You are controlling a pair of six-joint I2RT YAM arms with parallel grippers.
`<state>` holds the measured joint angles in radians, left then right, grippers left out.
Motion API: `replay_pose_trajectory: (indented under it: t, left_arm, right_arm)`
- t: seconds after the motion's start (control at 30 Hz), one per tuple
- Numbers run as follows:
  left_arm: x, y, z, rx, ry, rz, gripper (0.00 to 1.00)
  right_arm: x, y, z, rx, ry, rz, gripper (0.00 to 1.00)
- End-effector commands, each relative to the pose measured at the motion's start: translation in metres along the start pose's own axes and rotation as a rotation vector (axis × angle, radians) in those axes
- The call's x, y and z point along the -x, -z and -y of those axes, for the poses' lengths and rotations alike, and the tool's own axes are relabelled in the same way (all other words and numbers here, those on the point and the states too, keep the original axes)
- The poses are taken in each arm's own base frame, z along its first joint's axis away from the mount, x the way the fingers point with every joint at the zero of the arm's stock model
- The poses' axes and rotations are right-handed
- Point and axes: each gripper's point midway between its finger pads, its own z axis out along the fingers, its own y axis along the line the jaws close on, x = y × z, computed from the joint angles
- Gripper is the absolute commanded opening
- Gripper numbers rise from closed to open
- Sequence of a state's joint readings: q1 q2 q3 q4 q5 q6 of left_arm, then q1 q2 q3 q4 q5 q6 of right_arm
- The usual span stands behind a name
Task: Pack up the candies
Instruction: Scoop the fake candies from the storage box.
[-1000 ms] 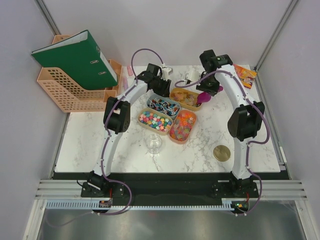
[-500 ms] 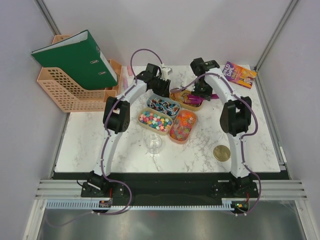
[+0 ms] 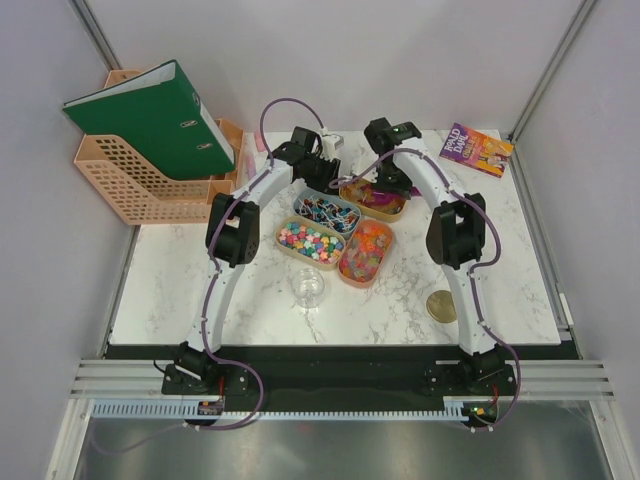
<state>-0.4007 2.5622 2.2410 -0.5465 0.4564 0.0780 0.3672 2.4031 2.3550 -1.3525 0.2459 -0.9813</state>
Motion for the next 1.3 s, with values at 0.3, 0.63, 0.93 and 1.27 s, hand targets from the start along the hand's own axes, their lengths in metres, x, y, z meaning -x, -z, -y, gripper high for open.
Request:
replay_pose_trajectory:
  t: [0.3, 0.63, 0.93, 1.27]
  left_arm:
    - [0.030, 0.026, 0.023, -0.064, 0.004, 0.058, 0.48]
    - [0.034, 0.033, 0.023, -0.039, -0.014, 0.063, 0.50]
    - [0.035, 0.041, 0.018, -0.009, -0.029, 0.063, 0.54]
    - [0.042, 0.060, 0.015, 0.010, -0.072, 0.081, 0.64]
  right_arm:
    - [0.004, -0.020, -0.049, 0.156, -0.131, -0.067, 0.00]
    - [0.022, -0.038, -0.065, 0.226, -0.202, -0.001, 0.00]
    - [0.029, -0.040, -0.074, 0.248, -0.270, 0.082, 0.00]
    - [0.038, -0.045, -0.072, 0.265, -0.350, 0.225, 0.00]
